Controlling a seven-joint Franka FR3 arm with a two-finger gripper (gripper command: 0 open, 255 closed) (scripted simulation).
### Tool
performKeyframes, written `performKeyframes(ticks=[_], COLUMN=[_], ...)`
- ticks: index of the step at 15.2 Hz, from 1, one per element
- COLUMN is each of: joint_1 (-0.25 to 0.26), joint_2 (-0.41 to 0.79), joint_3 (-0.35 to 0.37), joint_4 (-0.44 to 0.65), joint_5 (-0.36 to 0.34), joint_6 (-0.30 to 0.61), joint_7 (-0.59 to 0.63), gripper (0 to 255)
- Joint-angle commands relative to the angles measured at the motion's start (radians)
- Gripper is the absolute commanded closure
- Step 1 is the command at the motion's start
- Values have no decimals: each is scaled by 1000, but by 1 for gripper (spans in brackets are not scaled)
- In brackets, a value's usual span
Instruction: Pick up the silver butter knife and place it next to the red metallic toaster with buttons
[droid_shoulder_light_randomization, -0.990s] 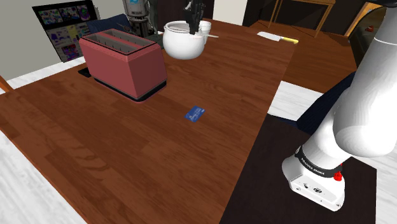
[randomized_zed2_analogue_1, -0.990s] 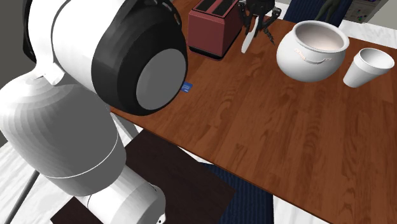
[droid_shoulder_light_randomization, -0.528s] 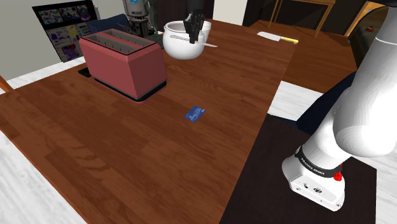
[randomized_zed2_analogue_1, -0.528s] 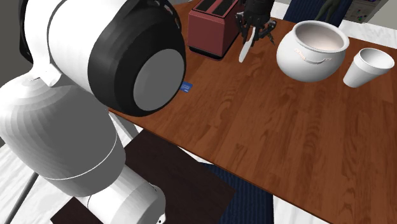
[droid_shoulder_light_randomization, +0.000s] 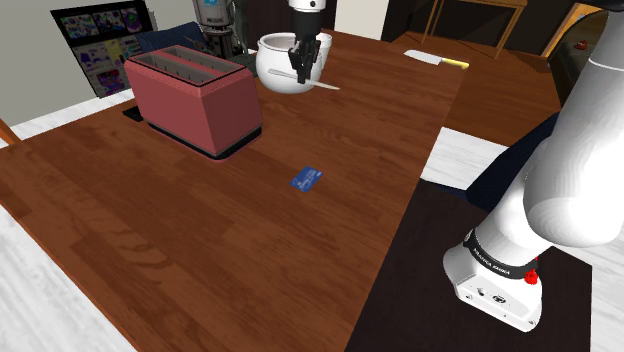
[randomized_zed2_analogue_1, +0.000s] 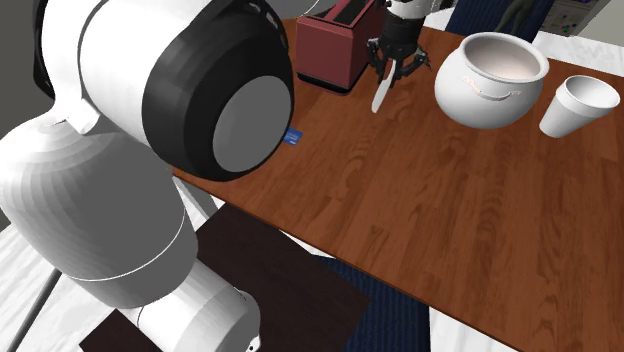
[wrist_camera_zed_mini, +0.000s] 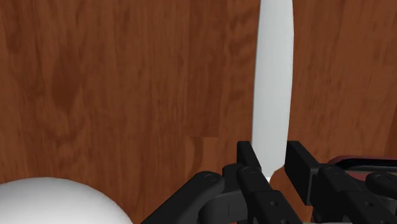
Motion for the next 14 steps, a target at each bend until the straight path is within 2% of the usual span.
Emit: performKeyframes(ticks=[1, 14], joint_1=[-2, -2], joint_2=[5, 49], joint_3=[-1, 1], joint_4=[-22, -140], joint_5=[1, 9], joint_6=[27, 188], joint_7=[-4, -11], gripper=[255, 255])
